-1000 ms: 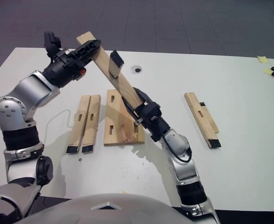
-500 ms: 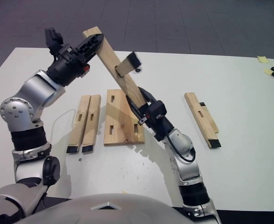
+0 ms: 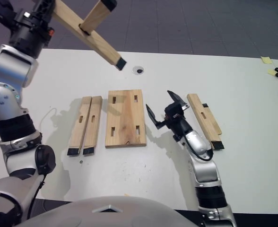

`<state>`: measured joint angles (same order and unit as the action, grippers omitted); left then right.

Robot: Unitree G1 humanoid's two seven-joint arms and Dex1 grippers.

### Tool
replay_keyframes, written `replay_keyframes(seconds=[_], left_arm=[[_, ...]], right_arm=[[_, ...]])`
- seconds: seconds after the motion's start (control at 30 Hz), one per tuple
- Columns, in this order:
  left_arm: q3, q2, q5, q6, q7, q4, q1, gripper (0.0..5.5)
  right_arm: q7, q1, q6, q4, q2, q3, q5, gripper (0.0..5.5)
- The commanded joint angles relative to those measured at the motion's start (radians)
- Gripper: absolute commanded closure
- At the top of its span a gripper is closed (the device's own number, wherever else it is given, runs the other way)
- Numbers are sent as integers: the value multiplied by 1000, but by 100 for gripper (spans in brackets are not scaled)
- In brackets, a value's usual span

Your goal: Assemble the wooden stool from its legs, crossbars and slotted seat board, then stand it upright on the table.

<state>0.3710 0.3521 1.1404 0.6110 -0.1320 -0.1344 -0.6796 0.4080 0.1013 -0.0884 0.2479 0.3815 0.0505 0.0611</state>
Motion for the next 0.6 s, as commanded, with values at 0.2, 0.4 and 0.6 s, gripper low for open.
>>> replay_keyframes(seconds=[0.2,0.4,0.6], left_arm=[[9,120,3,104,166,-44,87,446],[-12,134,-16,128,249,-12,46,446],[13,223,-10,200,324,-47,107,446]], right_arm=[[233,26,-239,38,72,124,99,10],[274,-111,-255,-67,-68,258,119,10],[259,-72,-312,70,-117,147,296,10]])
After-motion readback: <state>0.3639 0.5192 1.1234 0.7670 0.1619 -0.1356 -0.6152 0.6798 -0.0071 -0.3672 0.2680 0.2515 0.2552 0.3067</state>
